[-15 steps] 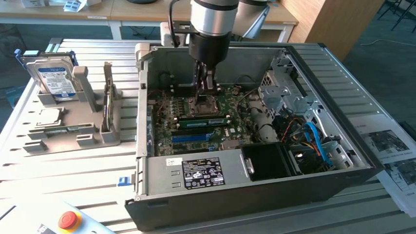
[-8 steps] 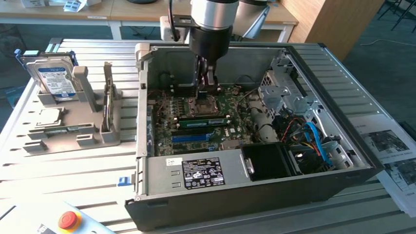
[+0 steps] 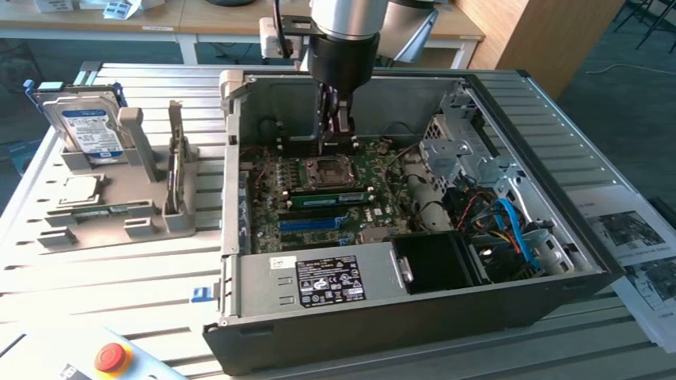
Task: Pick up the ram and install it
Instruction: 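Press down the ram until it locks into place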
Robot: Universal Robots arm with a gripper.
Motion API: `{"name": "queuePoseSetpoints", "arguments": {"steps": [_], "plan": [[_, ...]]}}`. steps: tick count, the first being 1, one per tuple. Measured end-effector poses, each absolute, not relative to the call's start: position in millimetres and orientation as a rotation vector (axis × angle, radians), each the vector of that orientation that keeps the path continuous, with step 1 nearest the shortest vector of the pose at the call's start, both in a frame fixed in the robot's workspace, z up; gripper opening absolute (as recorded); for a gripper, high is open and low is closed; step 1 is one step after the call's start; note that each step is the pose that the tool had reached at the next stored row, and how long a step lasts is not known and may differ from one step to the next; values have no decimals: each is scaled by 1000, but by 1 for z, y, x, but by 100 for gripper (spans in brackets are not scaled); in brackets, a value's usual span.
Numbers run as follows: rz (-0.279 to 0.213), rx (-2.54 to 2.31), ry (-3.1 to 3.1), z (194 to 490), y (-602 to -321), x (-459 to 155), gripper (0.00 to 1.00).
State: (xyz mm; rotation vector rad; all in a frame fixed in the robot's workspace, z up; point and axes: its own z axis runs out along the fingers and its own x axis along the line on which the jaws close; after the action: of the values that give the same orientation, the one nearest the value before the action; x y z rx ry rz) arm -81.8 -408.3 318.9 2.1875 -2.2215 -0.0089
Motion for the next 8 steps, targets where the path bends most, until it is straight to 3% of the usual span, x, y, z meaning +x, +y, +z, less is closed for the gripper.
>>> {"name": "queuePoseSetpoints", "arguments": {"steps": [8], "plan": [[-9, 2187, -2221, 319, -408, -82, 10]]}}
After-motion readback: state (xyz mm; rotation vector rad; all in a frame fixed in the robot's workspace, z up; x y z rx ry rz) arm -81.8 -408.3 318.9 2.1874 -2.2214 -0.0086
